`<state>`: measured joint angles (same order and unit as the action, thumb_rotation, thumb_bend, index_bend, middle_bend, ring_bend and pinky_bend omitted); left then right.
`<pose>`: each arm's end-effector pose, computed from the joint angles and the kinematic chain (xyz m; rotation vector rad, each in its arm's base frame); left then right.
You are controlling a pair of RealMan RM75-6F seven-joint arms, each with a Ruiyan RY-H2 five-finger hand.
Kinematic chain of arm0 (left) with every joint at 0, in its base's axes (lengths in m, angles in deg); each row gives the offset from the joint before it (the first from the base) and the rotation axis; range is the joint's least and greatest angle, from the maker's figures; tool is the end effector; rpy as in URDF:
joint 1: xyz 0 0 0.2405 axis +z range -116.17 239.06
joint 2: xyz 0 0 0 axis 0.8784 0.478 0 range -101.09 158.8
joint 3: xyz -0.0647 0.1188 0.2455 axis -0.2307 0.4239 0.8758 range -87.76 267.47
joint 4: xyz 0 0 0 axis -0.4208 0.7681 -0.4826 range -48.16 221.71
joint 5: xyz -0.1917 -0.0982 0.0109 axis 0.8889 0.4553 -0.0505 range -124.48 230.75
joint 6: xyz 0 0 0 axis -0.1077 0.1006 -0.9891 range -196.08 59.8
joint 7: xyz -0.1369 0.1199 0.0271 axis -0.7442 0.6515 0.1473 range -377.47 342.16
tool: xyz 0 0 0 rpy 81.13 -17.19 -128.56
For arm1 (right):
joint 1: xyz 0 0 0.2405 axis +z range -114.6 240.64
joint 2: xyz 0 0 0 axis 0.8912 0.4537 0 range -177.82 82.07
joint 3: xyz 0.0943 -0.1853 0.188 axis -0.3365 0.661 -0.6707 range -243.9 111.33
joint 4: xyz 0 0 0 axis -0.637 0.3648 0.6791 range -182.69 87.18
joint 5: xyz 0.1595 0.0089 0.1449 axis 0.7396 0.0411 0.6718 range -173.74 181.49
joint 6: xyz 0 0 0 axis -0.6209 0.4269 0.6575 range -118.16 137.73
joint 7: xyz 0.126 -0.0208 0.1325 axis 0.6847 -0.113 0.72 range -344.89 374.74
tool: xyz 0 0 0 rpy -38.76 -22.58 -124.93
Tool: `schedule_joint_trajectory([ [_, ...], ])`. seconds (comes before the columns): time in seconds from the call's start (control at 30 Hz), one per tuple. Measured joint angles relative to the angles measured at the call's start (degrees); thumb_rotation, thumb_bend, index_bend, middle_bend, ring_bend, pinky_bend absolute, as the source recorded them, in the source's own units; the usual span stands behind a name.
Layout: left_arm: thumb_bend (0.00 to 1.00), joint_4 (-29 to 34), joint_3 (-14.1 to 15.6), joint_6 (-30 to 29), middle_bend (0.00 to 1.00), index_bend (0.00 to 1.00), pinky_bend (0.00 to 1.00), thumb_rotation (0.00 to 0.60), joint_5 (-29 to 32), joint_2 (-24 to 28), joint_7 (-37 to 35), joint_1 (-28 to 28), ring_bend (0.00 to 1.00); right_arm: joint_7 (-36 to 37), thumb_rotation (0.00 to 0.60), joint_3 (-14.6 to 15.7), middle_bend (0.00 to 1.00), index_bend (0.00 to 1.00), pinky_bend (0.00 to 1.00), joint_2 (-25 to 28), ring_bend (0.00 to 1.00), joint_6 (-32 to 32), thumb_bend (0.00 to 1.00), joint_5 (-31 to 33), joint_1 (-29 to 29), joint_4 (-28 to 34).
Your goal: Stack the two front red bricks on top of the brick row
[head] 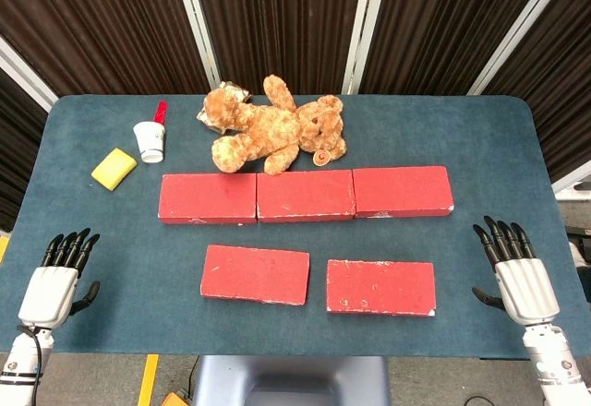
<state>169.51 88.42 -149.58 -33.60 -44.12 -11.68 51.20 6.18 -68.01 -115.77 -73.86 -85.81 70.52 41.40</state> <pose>-0.3367 0.2515 0.1097 -1.5304 -0.8066 -0.8380 -0.3227 -0.2341 0.1342 1.5332 -0.7621 0.8398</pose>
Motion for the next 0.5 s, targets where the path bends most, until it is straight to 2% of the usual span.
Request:
schedule_joint_trajectory([
  [0.23, 0.34, 0.9, 1.2, -0.2, 0.0, 0.0, 0.02, 0.6, -3.7, 0.5, -4.3, -0.6, 0.0, -0.1, 0.6, 0.8, 0.0, 0.0, 0.0, 0.2, 0.0, 0.5, 0.12, -1.1, 0.1, 0.6],
  [0.37, 0.32, 1.6, 2.4, 0.1, 0.0, 0.0, 0.0, 0.6, -10.0, 0.5, -9.8, -3.0, 0.0, 0.5, 0.6, 1.7, 0.0, 0.0, 0.0, 0.6, 0.0, 0.8, 0.12, -2.4, 0.1, 1.1],
  [0.5, 0.32, 3.2, 3.4, 3.6, 0.0, 0.0, 0.0, 0.6, -16.7, 0.1, -14.3, -8.7, 0.0, 1.6, 0.6, 2.4, 0.0, 0.0, 0.0, 1.3, 0.0, 0.9, 0.12, -3.5, 0.1, 1.4],
])
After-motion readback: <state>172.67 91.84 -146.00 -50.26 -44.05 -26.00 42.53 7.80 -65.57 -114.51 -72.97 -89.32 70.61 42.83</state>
